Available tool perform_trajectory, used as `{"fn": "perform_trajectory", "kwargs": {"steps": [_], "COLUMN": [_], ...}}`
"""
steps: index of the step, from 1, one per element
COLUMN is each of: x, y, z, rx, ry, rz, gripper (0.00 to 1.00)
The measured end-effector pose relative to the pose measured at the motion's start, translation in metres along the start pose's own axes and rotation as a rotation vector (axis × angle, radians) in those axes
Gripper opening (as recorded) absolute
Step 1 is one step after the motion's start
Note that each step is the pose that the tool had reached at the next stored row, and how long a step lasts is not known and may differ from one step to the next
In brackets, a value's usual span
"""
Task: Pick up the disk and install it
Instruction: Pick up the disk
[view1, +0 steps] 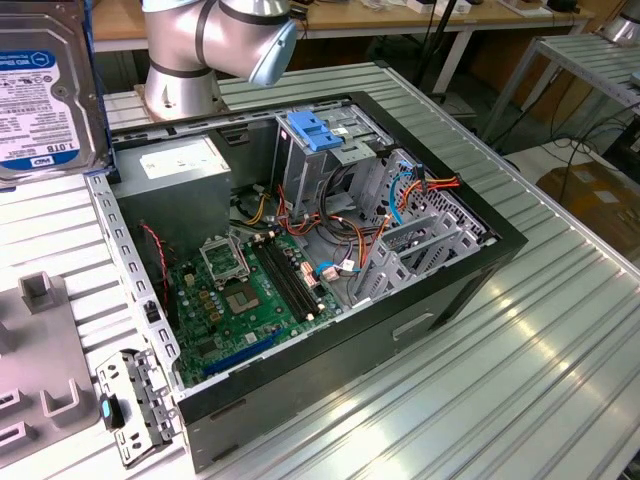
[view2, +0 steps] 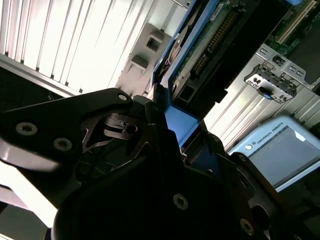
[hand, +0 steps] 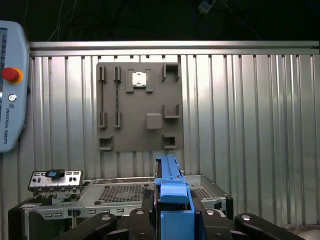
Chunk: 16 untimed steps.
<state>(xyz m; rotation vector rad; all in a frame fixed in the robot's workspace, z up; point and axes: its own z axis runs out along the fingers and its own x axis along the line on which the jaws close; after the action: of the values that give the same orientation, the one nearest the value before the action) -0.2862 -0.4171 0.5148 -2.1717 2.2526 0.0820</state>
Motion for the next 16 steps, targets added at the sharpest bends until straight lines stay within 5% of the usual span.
{"fn": "perform_trajectory", "kwargs": {"steps": [4, 10, 16], "x": [0.0019, 0.0035, 0.0133], "y": [-0.0215, -0.0397, -0.0454], "z": [-0.0004, -0.0008, -0.0007], "rx": [0.0000, -0.0001, 0.0001], "ry": [0.0000, 0.0000, -0.0001], "rz": [0.000, 0.000, 0.003], "gripper": [0.37, 0.37, 0.37]}}
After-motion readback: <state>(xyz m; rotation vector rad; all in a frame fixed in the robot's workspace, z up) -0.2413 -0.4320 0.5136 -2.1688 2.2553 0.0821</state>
